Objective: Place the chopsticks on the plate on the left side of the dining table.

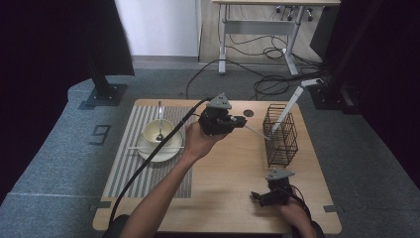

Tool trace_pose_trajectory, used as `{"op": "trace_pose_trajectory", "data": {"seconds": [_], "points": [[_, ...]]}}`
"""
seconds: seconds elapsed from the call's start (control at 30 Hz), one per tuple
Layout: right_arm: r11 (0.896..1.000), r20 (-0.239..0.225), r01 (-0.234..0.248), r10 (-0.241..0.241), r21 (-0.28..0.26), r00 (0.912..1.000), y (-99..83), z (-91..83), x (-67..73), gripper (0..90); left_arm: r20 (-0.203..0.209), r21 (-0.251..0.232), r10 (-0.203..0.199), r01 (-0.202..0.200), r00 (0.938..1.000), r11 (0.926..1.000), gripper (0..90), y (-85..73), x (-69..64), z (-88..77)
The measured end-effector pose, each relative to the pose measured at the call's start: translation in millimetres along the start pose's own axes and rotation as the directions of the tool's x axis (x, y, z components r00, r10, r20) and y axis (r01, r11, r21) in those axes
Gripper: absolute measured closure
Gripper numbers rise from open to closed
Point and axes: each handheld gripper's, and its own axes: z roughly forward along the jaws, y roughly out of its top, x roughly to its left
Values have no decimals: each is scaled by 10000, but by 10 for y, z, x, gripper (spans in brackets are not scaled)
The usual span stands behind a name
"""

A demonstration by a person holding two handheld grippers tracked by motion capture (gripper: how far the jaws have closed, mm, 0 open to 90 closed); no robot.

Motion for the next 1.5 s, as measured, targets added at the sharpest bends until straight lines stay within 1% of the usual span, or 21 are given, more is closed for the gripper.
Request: {"op": "trace_pose_trajectory", "data": {"seconds": [0.2,0.3,0.5,0.8,1.03,1.1,1.17,1.27,1.5], "points": [[10000,2,0,0,0,10000,0,0,0,0,-114,9,29,-29,9999,10000,835,-11,12,-133],[10000,-5,5,-5,-1,10000,0,0,0,0,-141,34,5,-4,9999,10000,835,-48,19,-191],[10000,-3,-23,23,-8,10000,0,0,1,0,-186,140,-57,59,9998,9999,835,-160,46,-276],[10000,-31,1,-1,-12,10000,3,1,-2,0,-70,223,-214,216,9997,9995,835,-366,57,-401],[9998,-163,147,-145,96,9998,19,1,-12,0,142,328,-375,370,9992,9988,835,-548,43,-437],[9998,-246,187,-185,94,9995,28,4,-7,4,195,361,-468,461,9987,9983,835,-595,40,-441],[9999,-346,150,-148,79,9993,43,10,3,13,229,377,-503,494,9985,9981,835,-639,34,-443],[9997,-423,230,-227,81,9988,70,19,22,21,308,376,-549,537,9980,9979,835,-693,23,-446],[9990,-706,333,-352,-284,9969,173,5,36,31,539,426,-630,607,9966,9972,835,-810,-19,-433]]}}
